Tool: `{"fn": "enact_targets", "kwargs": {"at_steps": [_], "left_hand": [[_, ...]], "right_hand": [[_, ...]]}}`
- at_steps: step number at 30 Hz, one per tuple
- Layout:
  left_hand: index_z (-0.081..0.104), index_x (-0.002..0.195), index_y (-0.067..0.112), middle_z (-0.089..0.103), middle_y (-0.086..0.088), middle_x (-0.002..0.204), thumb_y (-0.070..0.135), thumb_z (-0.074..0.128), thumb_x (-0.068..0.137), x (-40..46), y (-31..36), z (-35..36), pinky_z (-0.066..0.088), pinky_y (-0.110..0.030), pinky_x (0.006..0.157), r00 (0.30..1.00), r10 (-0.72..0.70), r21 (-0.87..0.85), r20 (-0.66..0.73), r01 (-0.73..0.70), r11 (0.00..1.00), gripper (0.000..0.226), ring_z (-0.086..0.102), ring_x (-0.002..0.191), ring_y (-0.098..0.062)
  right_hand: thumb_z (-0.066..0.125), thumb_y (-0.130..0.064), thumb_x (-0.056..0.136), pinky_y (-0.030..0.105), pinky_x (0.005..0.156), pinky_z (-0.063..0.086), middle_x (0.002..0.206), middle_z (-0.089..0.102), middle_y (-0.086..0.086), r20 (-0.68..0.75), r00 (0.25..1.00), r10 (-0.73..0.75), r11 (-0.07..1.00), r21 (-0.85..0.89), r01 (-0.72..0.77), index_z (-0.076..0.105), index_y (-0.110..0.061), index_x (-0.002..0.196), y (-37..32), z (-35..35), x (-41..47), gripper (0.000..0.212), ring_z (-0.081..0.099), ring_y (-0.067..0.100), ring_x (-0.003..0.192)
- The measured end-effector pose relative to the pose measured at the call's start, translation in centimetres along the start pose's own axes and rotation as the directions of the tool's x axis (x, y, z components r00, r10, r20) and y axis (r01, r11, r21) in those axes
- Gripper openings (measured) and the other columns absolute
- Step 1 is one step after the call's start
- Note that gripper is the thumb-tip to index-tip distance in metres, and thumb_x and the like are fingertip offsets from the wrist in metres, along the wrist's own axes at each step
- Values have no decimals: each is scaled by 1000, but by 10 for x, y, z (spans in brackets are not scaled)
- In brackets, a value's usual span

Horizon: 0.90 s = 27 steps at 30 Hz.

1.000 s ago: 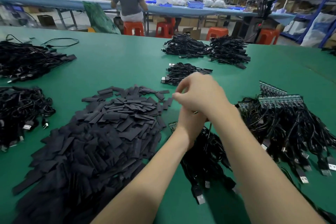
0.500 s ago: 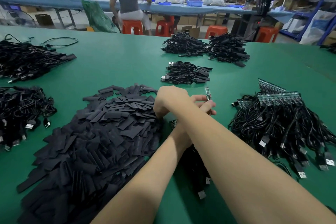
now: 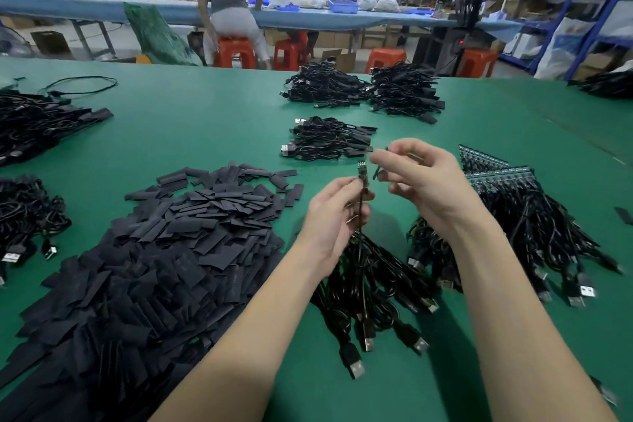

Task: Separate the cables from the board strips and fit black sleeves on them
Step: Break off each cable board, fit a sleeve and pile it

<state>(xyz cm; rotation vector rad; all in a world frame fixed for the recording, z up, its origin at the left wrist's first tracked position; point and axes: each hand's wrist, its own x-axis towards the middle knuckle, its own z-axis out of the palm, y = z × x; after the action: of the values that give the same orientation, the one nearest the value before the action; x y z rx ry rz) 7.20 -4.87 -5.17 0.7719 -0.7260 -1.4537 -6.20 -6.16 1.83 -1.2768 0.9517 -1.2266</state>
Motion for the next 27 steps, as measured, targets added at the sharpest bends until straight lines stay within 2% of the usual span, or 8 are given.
{"fn": "enact_targets", "kwargs": {"at_steps": [2, 4, 6, 10, 14, 18, 23, 27], "left_hand": [[61, 95, 11, 66, 0, 71, 12, 56, 99, -1, 2, -2, 47, -20, 59, 999, -6, -14, 34, 6, 1000, 7, 52, 56, -9], [62, 96, 10, 65, 0, 70, 14, 57, 98, -2, 4, -4, 48, -19, 59, 998, -11, -24, 66, 12, 1000, 7, 51, 55, -8], [63, 96, 8, 64, 0, 71, 14, 57, 98, -4, 5, -5, 48, -19, 57, 994, -35, -21, 101, 37, 999, 9, 49, 54, -8], [67, 92, 8, 62, -1, 72, 16, 60, 96, -7, 6, -4, 48, -19, 56, 990, -51, -27, 133, 55, 998, 11, 48, 54, -7], [76, 80, 14, 62, -1, 72, 21, 67, 85, -6, 5, -7, 47, -20, 56, 985, -55, -31, 162, 61, 998, 13, 48, 54, -8], [76, 79, 15, 61, 0, 73, 22, 66, 86, -6, 5, -7, 47, -19, 56, 979, -61, -26, 192, 67, 997, 14, 47, 54, -7], [76, 80, 14, 61, 0, 73, 18, 62, 92, -7, 6, -8, 46, -19, 56, 977, -52, -41, 209, 62, 997, 18, 46, 54, -7], [75, 80, 13, 60, 0, 72, 20, 64, 89, -7, 6, -6, 45, -19, 56, 975, -59, -20, 215, 64, 998, 16, 44, 54, -7]], "right_hand": [[87, -27, 68, 18, 56, 51, 94, 77, 1, -22, 999, 36, 988, 153, -32, 63, -20, 95, 4, -13, -2, 36, 69, 10, 66], [88, -38, 61, 17, 58, 53, 104, 78, 2, -12, 999, 41, 977, 211, -38, 72, -21, 99, 9, -17, -3, 44, 72, 11, 75], [88, -38, 62, 17, 62, 55, 105, 78, 2, 4, 999, 35, 963, 266, -34, 81, -24, 94, 16, -17, -5, 35, 74, 13, 82], [83, -29, 71, 18, 64, 56, 101, 78, 7, -10, 1000, 13, 929, 369, -8, 81, -25, 91, 23, -10, -4, 21, 74, 16, 84], [81, -25, 74, 18, 64, 57, 96, 78, 7, -53, 999, -11, 924, 382, 30, 77, -20, 97, 25, -7, -1, 24, 73, 16, 81], [80, -21, 75, 19, 67, 57, 97, 77, 7, -37, 999, -22, 925, 378, 34, 76, -17, 101, 26, -9, 1, 27, 73, 15, 82], [84, -15, 69, 18, 72, 56, 96, 77, 8, -14, 999, -33, 938, 346, 36, 79, -15, 93, 28, -10, 2, 25, 72, 13, 82], [81, -12, 70, 18, 71, 56, 89, 76, 8, -64, 998, -28, 940, 338, 48, 79, -11, 87, 32, -10, 3, 17, 71, 13, 79]]}}
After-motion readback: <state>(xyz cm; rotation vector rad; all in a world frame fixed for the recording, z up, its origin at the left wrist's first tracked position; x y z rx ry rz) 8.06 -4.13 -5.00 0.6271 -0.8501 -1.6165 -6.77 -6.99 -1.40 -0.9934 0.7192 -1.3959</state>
